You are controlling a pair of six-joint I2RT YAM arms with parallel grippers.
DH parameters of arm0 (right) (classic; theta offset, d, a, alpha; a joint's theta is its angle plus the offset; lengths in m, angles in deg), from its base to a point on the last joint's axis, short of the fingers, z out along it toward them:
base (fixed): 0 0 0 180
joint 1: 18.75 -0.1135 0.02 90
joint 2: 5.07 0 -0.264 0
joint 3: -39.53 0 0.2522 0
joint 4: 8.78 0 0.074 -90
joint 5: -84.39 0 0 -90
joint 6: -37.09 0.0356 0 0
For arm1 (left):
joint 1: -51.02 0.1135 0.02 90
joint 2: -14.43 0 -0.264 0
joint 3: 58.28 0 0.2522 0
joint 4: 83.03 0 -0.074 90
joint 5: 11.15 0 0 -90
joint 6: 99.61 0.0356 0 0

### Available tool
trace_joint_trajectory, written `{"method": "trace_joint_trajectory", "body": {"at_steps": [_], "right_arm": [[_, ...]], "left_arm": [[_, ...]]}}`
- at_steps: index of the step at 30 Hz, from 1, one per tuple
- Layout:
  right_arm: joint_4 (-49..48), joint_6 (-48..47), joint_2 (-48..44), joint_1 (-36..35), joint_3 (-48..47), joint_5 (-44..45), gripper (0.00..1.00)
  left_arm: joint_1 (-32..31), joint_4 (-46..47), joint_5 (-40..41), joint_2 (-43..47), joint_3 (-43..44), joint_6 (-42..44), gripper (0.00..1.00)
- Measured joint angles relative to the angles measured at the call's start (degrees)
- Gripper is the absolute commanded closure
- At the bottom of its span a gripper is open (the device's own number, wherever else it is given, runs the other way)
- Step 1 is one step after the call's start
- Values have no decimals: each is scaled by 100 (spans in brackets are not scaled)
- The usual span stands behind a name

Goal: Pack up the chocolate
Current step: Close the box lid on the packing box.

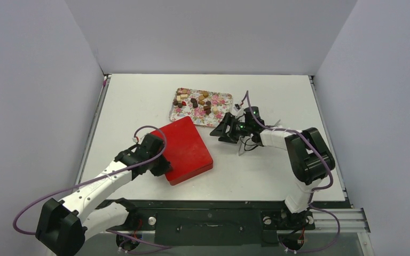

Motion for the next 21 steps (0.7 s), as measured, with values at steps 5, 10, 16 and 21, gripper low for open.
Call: {"method": "trace_joint_trajectory", "body": {"at_steps": [5,10,16,21], "right_arm": [[332,-129,-455,17,186,420,33],[586,-223,-863,17,201,765,32],[817,-310,-1193,4,278,1110,31],[1034,-422,-1309,-94,306,1401,30]], "left_arm": [[-2,-2,9,-20,17,4,97],[-2,-9,11,-35,28,7,97],[-2,-11,11,-50,35,28,97],[-4,-24,13,-105,76,50,97]]}}
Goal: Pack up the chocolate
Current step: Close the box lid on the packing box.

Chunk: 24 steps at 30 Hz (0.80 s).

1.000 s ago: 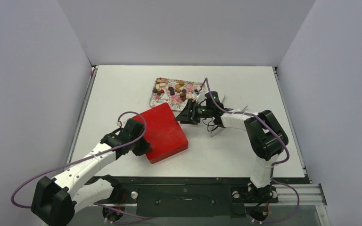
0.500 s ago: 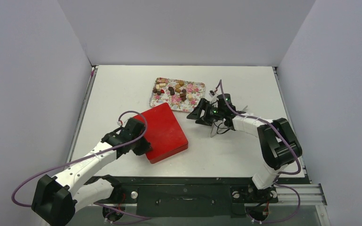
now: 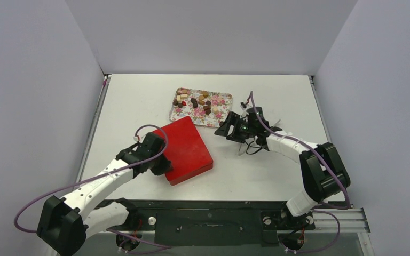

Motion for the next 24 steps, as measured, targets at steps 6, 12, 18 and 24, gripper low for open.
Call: {"method": "trace_joint_trajectory", "body": {"at_steps": [6,12,18,24], "right_arm": [[243,-136,-4,-245,0,262,29],[297,-210,-7,-341,-2,409,29],[437,-293,-76,-487,-4,627,28],[647,-431,-76,-876,-92,815,27]], "left_arm": [[-2,-20,4,-201,142,87,97],[-2,-61,4,-339,245,118,97],[-2,-85,26,-503,378,179,96],[-2,-70,63,-619,457,236,97]]}}
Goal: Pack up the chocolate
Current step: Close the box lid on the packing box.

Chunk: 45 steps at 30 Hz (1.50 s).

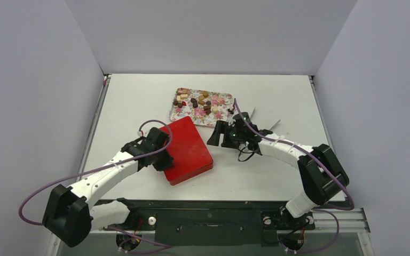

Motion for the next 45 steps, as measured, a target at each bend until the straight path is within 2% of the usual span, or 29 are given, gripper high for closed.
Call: {"method": "trace_joint_trajectory", "body": {"at_steps": [10,21,32,45], "right_arm": [[116,-79,-4,-555,-59,216,32],[94,11,-4,-1143,13,474,45],[59,151,-203,-1161,240,643,61],[48,256,-299,-1163,313,684,66]], "left_arm": [[0,26,24,-140,96,26,97],[0,68,42,-326,229,118,96],[0,59,76,-621,476,205,95],[2,-175,214,-866,896,516,77]]}}
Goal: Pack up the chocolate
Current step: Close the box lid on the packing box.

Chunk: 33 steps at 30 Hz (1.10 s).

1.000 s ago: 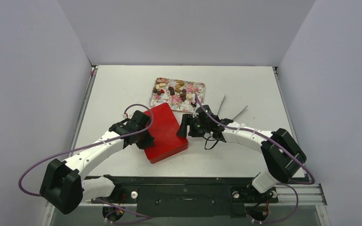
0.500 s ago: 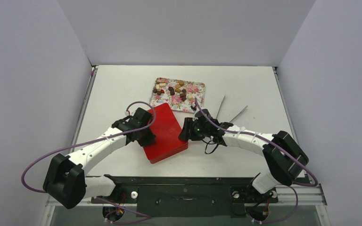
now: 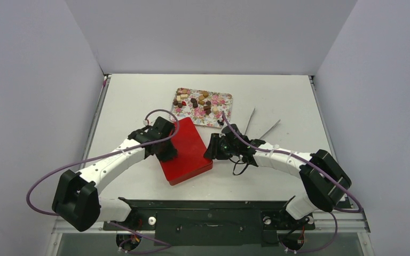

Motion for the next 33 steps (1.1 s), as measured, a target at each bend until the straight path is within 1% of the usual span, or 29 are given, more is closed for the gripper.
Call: {"method": "trace_joint_trajectory", "body": {"at_steps": [4,8,12,15,19,24,33], "right_arm": [[0,2,0,0,0,-9,66],[2,17,0,0,0,-33,66],[4,17,0,0,0,-35,66],[4,17,0,0,0,-35,66],[4,17,0,-9,0,-35,66],[2,22,0,-20,0,-35,66],[2,105,0,-28,0,-70,66]], "left_arm": [[63,-256,190,133,223,131,76],[555,-586,367,776,151,262,77],[1167,-780,474,1661,-299,326,84],[1349,-942,503,1965,-791,328,89],[1353,-1021,439,1958,-1217,256,94],[1268,-855,293,1766,-1475,153,95],[898,-461,76,1305,-1521,-11,95]]}}
